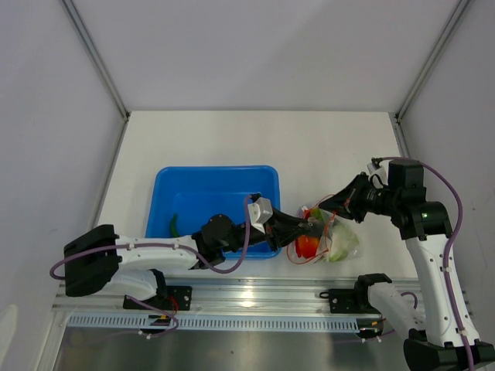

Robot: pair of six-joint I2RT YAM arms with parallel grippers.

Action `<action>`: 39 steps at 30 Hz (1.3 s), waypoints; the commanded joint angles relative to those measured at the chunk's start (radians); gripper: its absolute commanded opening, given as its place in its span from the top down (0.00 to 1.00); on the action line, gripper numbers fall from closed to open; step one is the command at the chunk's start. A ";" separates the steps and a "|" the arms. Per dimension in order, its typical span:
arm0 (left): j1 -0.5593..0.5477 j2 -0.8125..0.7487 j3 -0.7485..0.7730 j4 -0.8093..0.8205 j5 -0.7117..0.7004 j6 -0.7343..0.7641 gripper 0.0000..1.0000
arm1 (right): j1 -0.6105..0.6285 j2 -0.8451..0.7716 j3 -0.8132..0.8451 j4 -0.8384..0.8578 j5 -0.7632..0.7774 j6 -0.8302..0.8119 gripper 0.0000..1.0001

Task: Place the food in the zip-top bag and seal the zipper
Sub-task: Place the fake seafood in the zipper food storage bag, then adjust the zipper food storage bag at the center of the board.

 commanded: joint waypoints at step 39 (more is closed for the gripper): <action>-0.063 -0.307 0.152 -0.927 -0.342 -0.159 0.00 | -0.001 -0.036 0.056 -0.067 -0.108 -0.098 1.00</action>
